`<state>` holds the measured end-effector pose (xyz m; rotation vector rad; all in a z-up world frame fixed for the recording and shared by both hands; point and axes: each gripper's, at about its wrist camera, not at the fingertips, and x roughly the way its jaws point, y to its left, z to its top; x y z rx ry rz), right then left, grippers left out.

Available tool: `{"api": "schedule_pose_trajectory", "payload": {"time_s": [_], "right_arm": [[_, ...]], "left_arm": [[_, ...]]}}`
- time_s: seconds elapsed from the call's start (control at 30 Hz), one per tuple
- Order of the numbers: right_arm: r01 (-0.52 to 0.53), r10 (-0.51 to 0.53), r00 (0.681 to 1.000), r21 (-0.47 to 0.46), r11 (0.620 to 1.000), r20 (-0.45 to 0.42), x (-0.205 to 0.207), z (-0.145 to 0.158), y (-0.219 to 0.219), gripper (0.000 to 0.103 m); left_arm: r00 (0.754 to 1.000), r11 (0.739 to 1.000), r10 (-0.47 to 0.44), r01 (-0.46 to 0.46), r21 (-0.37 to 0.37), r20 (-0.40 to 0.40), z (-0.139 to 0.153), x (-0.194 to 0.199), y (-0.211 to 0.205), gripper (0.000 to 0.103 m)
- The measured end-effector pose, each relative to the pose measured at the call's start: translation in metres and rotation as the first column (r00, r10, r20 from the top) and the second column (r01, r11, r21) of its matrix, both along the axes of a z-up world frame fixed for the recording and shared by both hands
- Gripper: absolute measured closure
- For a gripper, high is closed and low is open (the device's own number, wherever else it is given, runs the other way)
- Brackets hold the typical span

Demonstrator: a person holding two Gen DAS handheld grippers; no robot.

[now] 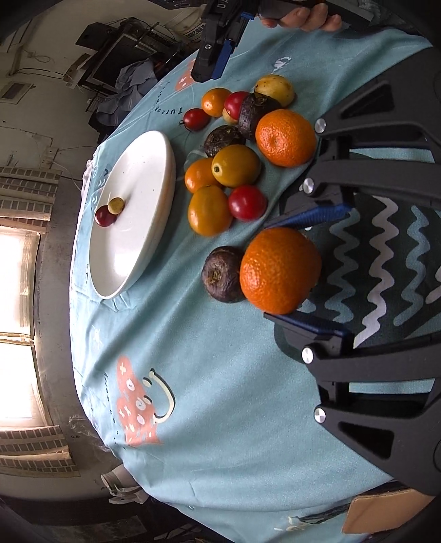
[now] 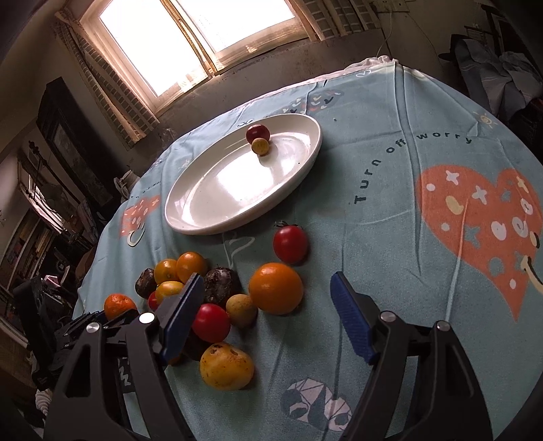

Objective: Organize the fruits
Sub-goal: 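Grasp a mandarin with the left tool while the right tool grasps an orange, then lower both oranges onto the white plate and open both tools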

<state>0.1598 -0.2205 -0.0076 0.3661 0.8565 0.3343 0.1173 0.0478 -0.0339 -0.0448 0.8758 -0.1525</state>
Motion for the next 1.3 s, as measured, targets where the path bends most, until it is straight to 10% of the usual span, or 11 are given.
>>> {"api": "schedule_pose_trajectory", "payload": {"time_s": [0.43,1.03,1.3], "right_arm": [[-0.023,0.026,0.995,0.034,0.999,-0.092,0.011,-0.022,0.004,0.061],[-0.002,-0.003,0.996,0.052,0.999,0.087,0.043,0.049,0.004,0.064],[-0.005,0.005,1.000,0.024,1.000,0.015,0.109,0.016,0.034,0.064]], "left_arm": [[0.999,1.000,-0.012,0.013,0.024,-0.032,-0.005,0.002,-0.005,0.056],[0.995,0.999,-0.005,0.001,0.037,0.097,0.064,0.068,-0.033,0.057],[0.999,0.997,-0.011,0.007,0.072,0.043,0.040,0.133,-0.065,0.056]]}}
